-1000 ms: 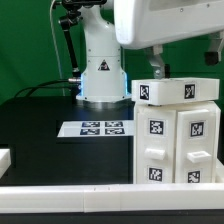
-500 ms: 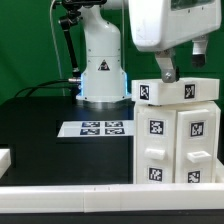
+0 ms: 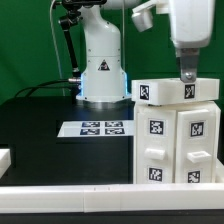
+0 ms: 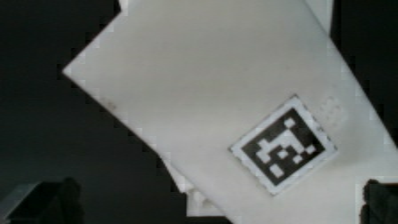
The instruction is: Assemble cabinet
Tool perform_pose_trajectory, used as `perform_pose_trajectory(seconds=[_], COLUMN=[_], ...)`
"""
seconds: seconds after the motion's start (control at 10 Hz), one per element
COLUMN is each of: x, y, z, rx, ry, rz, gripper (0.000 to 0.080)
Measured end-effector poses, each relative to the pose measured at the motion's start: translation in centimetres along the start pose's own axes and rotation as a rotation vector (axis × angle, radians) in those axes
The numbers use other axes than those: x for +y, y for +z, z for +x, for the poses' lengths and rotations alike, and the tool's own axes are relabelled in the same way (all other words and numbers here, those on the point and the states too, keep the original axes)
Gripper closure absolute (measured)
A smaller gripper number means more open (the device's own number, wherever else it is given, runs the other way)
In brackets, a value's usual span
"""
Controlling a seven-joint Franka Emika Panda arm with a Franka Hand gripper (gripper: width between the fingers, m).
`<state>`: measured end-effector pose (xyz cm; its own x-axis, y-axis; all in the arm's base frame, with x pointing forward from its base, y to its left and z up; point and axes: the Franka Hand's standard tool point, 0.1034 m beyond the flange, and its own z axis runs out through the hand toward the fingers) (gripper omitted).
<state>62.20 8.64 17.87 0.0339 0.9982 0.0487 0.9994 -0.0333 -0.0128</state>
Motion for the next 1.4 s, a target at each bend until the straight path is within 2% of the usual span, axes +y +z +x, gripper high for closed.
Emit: perform_pose_trajectory(seconds=[0.3, 0.7, 1.2, 1.4], x=[-0.3, -0.7, -1.8, -1.7], y=[0.4, 0.8, 2.1, 2.0], z=[-0.4, -1.2, -1.6, -1.6], rx=[-0.058, -0.073, -0.072, -0.075], ry=[-0.270, -0.471, -0.475, -0.463], rz=[0.007, 0.020, 0.042, 0.041], gripper=[0.0003, 0.0003, 0.0003, 0.0234])
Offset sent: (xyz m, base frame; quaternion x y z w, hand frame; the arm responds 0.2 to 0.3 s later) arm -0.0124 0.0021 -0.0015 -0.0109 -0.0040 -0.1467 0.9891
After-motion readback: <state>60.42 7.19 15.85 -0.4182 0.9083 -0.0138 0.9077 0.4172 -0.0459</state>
